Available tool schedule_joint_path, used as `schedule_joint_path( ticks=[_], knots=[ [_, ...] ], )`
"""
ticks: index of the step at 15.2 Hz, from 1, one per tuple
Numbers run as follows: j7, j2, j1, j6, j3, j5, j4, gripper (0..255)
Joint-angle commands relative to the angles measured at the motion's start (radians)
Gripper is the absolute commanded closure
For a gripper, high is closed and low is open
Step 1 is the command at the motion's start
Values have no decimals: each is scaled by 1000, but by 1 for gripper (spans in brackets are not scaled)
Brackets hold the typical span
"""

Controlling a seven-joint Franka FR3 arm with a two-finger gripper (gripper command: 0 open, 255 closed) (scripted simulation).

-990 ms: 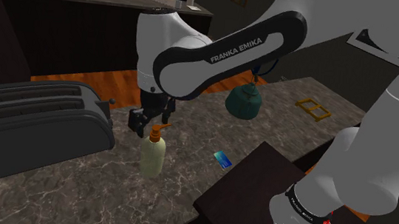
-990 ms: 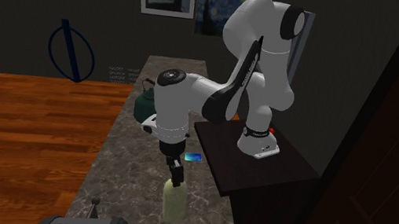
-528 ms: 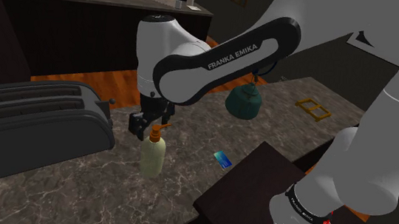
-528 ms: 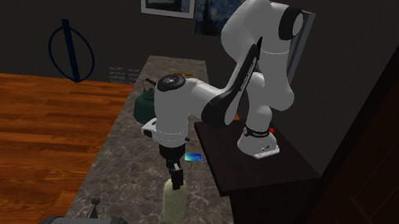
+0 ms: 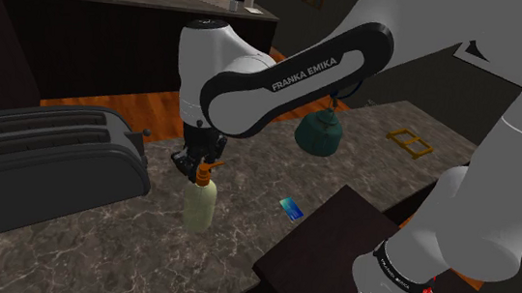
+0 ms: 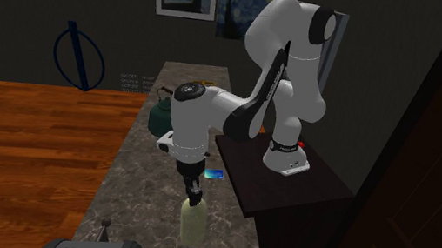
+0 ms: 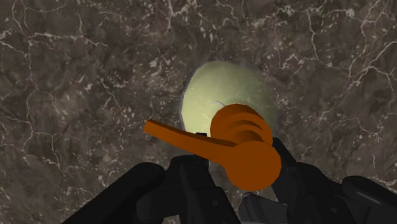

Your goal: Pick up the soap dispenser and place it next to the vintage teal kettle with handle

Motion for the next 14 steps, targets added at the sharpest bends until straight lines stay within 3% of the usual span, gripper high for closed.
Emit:
schedule_joint_path(
  ticks=[1, 4, 14],
  knots=[
    [0, 0, 0, 0, 0, 0, 0, 255],
    [0, 0, 0, 0, 0, 0, 0, 255],
    [-17, -72, -5, -124, 4, 27, 55, 255]
  ],
)
